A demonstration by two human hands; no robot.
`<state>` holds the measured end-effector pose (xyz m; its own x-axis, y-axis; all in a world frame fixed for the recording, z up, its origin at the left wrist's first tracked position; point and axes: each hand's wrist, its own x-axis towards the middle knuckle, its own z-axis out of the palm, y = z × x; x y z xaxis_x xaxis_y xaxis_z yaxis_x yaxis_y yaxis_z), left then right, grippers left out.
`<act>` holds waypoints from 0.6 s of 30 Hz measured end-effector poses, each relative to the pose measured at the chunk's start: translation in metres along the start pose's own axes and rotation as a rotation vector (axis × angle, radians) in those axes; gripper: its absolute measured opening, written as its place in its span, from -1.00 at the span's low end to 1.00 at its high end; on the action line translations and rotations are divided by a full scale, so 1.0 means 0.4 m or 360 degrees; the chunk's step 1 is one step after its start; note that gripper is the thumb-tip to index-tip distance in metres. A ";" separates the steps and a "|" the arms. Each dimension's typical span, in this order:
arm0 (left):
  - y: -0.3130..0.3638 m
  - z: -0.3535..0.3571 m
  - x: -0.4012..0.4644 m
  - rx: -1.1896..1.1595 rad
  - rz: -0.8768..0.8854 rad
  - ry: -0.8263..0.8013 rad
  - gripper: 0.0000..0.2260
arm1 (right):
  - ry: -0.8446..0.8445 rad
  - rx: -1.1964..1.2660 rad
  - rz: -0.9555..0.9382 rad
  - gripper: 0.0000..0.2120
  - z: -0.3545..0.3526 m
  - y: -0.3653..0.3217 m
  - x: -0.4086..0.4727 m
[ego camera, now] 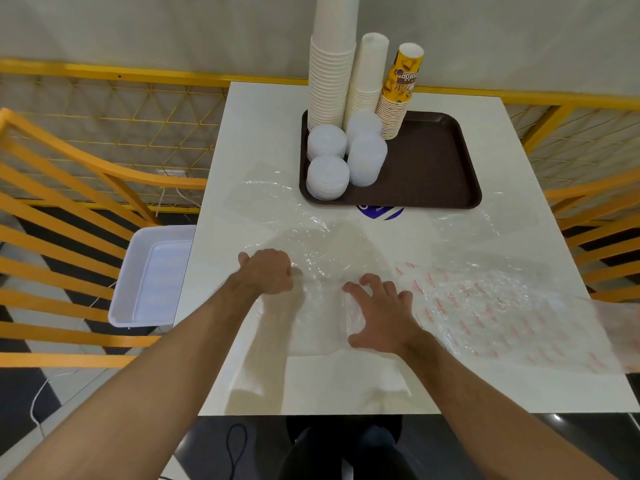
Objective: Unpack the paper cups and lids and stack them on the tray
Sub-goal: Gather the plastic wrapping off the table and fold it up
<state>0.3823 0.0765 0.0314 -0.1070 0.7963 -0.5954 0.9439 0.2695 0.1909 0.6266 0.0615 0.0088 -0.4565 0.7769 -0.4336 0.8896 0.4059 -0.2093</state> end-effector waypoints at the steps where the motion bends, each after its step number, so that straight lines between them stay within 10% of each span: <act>1: -0.002 -0.006 0.000 -0.0049 0.0009 -0.0015 -0.95 | -0.0002 0.0002 0.0004 -0.10 -0.001 0.000 0.001; 12: 0.011 -0.091 -0.092 -0.0489 0.0589 0.0132 -0.93 | 0.0022 0.0401 -0.0235 -0.15 -0.172 -0.042 0.068; 18: 0.011 -0.215 -0.186 -0.0810 0.0778 0.0100 -0.90 | -0.0436 0.0679 -0.0556 -0.84 -0.289 -0.045 0.096</act>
<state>0.3675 0.0650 0.1437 0.2597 0.9162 -0.3051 0.6269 0.0804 0.7750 0.5914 0.1396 0.0972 -0.7524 0.4579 -0.4735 0.6407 0.3421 -0.6873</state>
